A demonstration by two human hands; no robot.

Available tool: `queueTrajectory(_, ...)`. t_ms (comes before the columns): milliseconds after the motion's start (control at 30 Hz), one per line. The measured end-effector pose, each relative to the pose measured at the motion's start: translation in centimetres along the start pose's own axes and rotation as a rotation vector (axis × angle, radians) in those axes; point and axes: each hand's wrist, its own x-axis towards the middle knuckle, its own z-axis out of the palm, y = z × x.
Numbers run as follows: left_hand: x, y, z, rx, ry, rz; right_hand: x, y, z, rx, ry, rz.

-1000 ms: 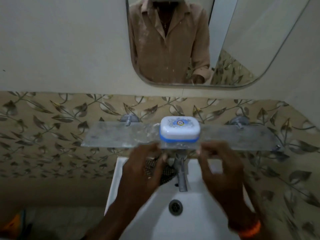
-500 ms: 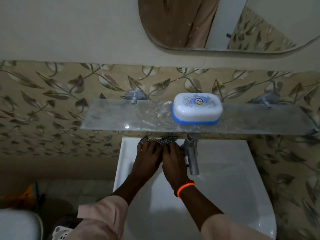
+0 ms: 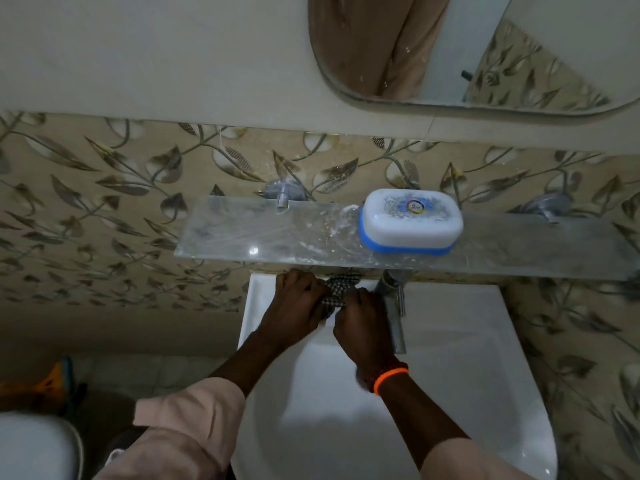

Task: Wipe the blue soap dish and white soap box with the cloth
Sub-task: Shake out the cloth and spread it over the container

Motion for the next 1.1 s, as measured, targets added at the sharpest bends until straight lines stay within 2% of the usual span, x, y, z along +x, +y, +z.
queueTrajectory(133,0.1,-0.7,-3.0,-0.258,-0.002,-0.008,0.1,0.3,-2.5,0.391,-0.022,-0.076)
queueTrajectory(233,0.3,-1.0,-5.2,-0.471,-0.013,-0.040,1.2,0.2,-4.3,0.548,-0.032,-0.086)
queueTrajectory(433,-0.3,-1.4,-8.6,-0.509,-0.210,-0.023,0.7,0.3,-7.3,0.711,-0.139,-0.171)
queueTrajectory(533,-1.7,-1.5,-10.2,-0.531,-0.368,-0.044,-0.6,0.8,-8.9,0.715,-0.187,-0.181)
queueTrajectory(667,-3.8,-1.3,-11.2,-0.402,-0.537,-0.082,-2.7,1.2,-11.7,0.637,-0.301,-0.209)
queueTrajectory(800,-5.8,0.0,-12.9,-0.479,-0.564,-0.105,-4.1,2.9,-14.8,0.340,-0.533,-0.253)
queueTrajectory(933,-7.1,2.3,-16.0,-0.515,-0.531,-0.117,-5.1,4.7,-17.8,0.188,-0.624,-0.277)
queueTrajectory(1000,-7.8,3.3,-18.0,-0.515,-0.550,-0.161,-5.3,5.5,-19.7,0.219,-0.633,-0.273)
queueTrajectory(1100,-8.7,4.3,-20.6,-0.501,-0.681,-0.224,-5.3,7.1,-22.0,0.455,-0.612,-0.206)
